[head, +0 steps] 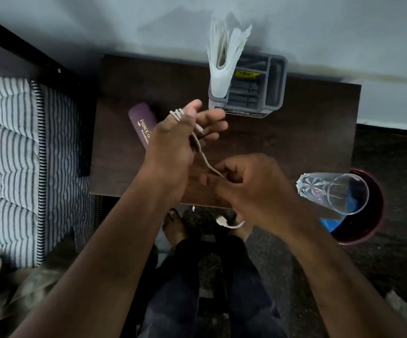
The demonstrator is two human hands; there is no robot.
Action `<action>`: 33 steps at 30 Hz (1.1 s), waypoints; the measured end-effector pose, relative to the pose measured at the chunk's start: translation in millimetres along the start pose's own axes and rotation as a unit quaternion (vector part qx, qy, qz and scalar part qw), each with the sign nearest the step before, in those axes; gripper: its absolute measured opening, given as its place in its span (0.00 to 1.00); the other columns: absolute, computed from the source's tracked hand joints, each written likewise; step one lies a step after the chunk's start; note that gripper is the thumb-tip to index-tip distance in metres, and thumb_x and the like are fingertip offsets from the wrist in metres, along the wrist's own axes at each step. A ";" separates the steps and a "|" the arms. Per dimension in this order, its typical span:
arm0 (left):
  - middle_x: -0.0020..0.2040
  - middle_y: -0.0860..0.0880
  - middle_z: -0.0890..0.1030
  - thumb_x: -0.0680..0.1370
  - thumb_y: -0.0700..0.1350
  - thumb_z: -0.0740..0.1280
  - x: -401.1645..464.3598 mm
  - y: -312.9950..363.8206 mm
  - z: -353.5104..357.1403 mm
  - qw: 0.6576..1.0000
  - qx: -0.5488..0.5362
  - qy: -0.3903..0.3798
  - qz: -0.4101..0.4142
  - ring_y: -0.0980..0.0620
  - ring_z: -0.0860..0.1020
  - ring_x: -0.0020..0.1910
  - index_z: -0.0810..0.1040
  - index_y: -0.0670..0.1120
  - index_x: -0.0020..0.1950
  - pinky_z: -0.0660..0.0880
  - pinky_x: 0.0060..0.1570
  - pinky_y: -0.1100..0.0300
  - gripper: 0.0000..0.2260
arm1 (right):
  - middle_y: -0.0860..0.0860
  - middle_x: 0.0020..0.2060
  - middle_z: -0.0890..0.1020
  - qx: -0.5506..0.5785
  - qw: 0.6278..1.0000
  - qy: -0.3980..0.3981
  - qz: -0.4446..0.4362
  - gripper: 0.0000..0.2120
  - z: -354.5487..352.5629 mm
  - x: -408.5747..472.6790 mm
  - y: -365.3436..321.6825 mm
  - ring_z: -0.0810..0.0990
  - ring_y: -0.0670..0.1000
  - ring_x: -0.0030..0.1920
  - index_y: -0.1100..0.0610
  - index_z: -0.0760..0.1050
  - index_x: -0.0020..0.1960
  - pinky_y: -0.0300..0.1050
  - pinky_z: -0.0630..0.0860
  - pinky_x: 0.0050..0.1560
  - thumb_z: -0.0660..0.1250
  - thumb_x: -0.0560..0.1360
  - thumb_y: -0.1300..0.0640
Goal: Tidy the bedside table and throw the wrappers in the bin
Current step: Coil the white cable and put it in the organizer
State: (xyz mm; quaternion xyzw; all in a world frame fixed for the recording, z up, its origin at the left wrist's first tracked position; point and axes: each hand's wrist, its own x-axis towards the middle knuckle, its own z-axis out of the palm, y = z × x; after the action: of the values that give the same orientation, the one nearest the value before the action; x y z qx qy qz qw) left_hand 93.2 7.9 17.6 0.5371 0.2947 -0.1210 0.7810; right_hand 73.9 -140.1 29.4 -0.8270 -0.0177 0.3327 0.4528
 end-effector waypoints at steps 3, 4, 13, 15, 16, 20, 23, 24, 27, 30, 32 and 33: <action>0.43 0.49 0.84 0.87 0.45 0.55 -5.1 -3.9 -0.4 0.977 0.210 -0.035 0.021 0.52 0.83 0.44 0.78 0.43 0.61 0.79 0.49 0.58 0.13 | 0.46 0.28 0.83 0.020 0.999 0.001 -0.036 0.08 -19.7 0.4 -15.7 0.77 0.41 0.22 0.53 0.83 0.39 0.33 0.70 0.22 0.77 0.73 0.50; 0.38 0.50 0.82 0.88 0.45 0.55 -7.0 -5.0 -0.4 0.974 0.219 -0.049 0.017 0.52 0.80 0.39 0.79 0.43 0.55 0.78 0.44 0.59 0.14 | 0.47 0.27 0.83 0.038 0.998 0.016 -0.053 0.07 -25.7 2.0 -19.9 0.77 0.40 0.22 0.52 0.83 0.39 0.34 0.71 0.22 0.77 0.73 0.51; 0.25 0.56 0.59 0.86 0.59 0.47 -16.1 2.9 -3.4 0.957 -0.107 -0.240 -0.120 0.56 0.55 0.22 0.70 0.51 0.36 0.57 0.25 0.63 0.24 | 0.44 0.22 0.75 0.255 0.956 0.141 -0.026 0.08 -19.8 34.6 5.3 0.68 0.41 0.21 0.57 0.86 0.45 0.36 0.64 0.21 0.73 0.78 0.54; 0.25 0.55 0.60 0.87 0.56 0.47 -14.7 2.5 -2.4 0.949 -0.192 -0.223 -0.112 0.57 0.58 0.23 0.70 0.50 0.39 0.60 0.28 0.64 0.22 | 0.49 0.22 0.70 0.248 0.963 0.106 0.021 0.13 -3.7 29.5 15.3 0.64 0.47 0.21 0.55 0.85 0.41 0.40 0.63 0.24 0.68 0.82 0.53; 0.26 0.55 0.63 0.87 0.55 0.48 -13.2 1.5 -2.0 0.948 -0.221 -0.203 -0.106 0.57 0.62 0.23 0.70 0.50 0.41 0.62 0.29 0.64 0.21 | 0.50 0.22 0.70 0.229 0.969 0.081 0.036 0.16 3.6 24.5 18.5 0.65 0.48 0.21 0.57 0.83 0.39 0.40 0.64 0.24 0.65 0.83 0.54; 0.34 0.53 0.77 0.88 0.50 0.51 -8.5 -5.6 -1.5 0.972 -0.198 -0.106 -0.068 0.54 0.77 0.33 0.71 0.48 0.48 0.75 0.37 0.62 0.14 | 0.50 0.20 0.75 0.139 0.989 -0.005 0.039 0.21 16.5 1.1 18.0 0.73 0.49 0.17 0.53 0.75 0.32 0.40 0.71 0.21 0.64 0.84 0.52; 0.38 0.49 0.84 0.87 0.48 0.55 -10.5 -14.6 3.9 0.995 -0.089 -0.040 -0.025 0.49 0.84 0.39 0.73 0.46 0.50 0.81 0.42 0.58 0.11 | 0.45 0.23 0.79 0.070 0.997 0.018 0.017 0.20 7.8 -4.2 9.9 0.77 0.46 0.18 0.45 0.76 0.30 0.37 0.72 0.19 0.68 0.81 0.55; 0.39 0.48 0.85 0.87 0.48 0.56 -11.3 -16.8 6.5 0.997 -0.068 -0.032 -0.017 0.48 0.84 0.41 0.73 0.46 0.50 0.82 0.44 0.56 0.11 | 0.43 0.24 0.80 0.054 0.998 0.043 0.011 0.18 4.3 -3.9 6.4 0.79 0.45 0.19 0.45 0.78 0.32 0.38 0.73 0.19 0.69 0.80 0.56; 0.45 0.43 0.87 0.86 0.47 0.59 -12.9 -18.2 12.6 0.999 -0.046 -0.012 0.002 0.45 0.85 0.46 0.76 0.46 0.48 0.84 0.48 0.50 0.11 | 0.45 0.28 0.84 0.079 0.987 0.137 0.025 0.08 -0.6 -1.1 -3.1 0.84 0.46 0.27 0.49 0.84 0.40 0.49 0.83 0.27 0.74 0.75 0.59; 0.53 0.40 0.88 0.87 0.48 0.58 -15.4 -16.7 17.3 0.999 -0.032 -0.009 0.016 0.43 0.86 0.50 0.76 0.46 0.48 0.84 0.54 0.47 0.12 | 0.46 0.34 0.86 0.121 0.970 0.208 0.022 0.05 -1.0 0.3 -7.4 0.86 0.44 0.33 0.49 0.82 0.44 0.43 0.84 0.34 0.78 0.72 0.56; 0.56 0.41 0.87 0.87 0.49 0.57 -17.7 -14.7 20.7 0.999 -0.033 -0.024 0.012 0.43 0.87 0.51 0.76 0.46 0.47 0.85 0.49 0.50 0.14 | 0.44 0.37 0.87 0.147 0.966 0.212 -0.013 0.06 -1.3 -0.4 -9.7 0.86 0.41 0.37 0.51 0.84 0.49 0.35 0.81 0.36 0.78 0.73 0.57; 0.57 0.42 0.87 0.87 0.49 0.56 -18.6 -13.8 22.5 0.999 -0.035 -0.026 0.009 0.44 0.87 0.51 0.75 0.46 0.47 0.84 0.45 0.53 0.14 | 0.44 0.39 0.88 0.150 0.965 0.214 -0.031 0.08 -0.6 -0.8 -10.0 0.86 0.40 0.39 0.52 0.85 0.53 0.33 0.80 0.39 0.77 0.74 0.58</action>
State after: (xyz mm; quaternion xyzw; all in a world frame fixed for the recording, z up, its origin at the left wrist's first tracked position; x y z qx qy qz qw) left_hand 78.7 -20.4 23.6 0.5090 0.2733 -0.1180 0.8077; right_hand 76.4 -135.0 37.6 -0.8007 0.1040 0.1325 0.5748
